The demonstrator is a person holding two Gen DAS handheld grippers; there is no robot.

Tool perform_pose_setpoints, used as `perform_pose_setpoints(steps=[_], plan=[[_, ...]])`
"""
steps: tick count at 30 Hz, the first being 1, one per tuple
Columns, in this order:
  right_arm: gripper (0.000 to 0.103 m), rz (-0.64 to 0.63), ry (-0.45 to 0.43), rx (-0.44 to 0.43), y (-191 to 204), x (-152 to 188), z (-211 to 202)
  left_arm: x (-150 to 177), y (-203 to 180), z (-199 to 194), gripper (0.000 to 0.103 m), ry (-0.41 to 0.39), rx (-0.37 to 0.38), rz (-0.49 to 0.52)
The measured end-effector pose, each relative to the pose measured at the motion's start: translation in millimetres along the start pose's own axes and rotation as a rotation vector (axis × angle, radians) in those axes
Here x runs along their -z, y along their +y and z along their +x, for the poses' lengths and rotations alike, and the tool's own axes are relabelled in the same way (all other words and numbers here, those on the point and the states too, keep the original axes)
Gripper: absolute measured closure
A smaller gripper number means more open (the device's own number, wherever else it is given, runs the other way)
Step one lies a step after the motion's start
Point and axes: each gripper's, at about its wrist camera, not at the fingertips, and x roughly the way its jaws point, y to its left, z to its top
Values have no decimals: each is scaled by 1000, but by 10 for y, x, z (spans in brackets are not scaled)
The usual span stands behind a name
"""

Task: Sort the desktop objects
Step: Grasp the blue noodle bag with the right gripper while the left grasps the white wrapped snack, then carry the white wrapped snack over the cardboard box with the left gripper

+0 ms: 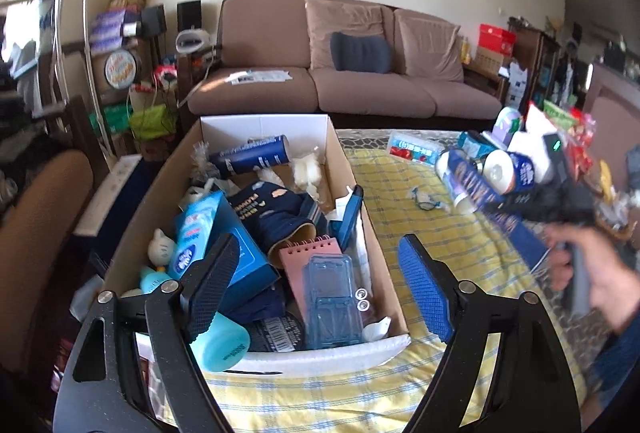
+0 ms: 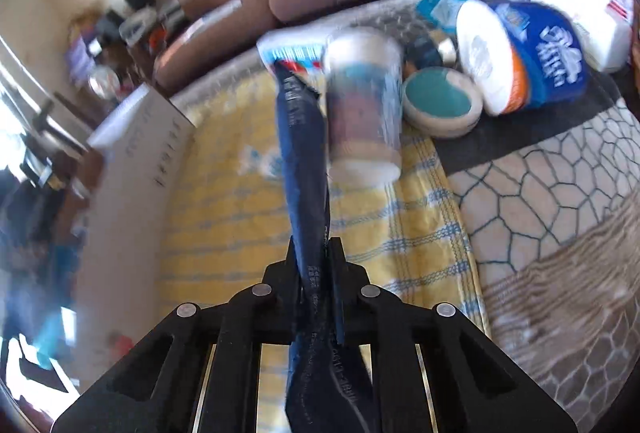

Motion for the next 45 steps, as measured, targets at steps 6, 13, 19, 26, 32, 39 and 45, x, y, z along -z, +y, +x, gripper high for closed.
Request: perform_pose_setpoints(steps=[6, 13, 19, 26, 32, 39, 45], plan=[[92, 13, -173, -53, 94, -111, -749, -216, -223, -53, 9, 14, 108, -143], [92, 63, -302, 42, -225, -300, -1243, -659, -1298, 561, 0, 110, 138, -110], [92, 216, -304, 53, -753, -338, -1411, -554, -1705, 2132, 1, 448, 238, -351], [92, 272, -266, 14, -997, -365, -1334, -394, -1758, 3310, 6, 494, -70, -431], [92, 301, -249, -13, -1102, -434, -1214, -399, -1936, 3492, 75, 459, -173, -290], [92, 341, -251, -38, -1132, -415, -1257, -159, -1933, 2787, 75, 488, -3, -198], [92, 349, -254, -70, -997, -316, -1350, -77, -1958, 1538, 75, 403, 130, -36]])
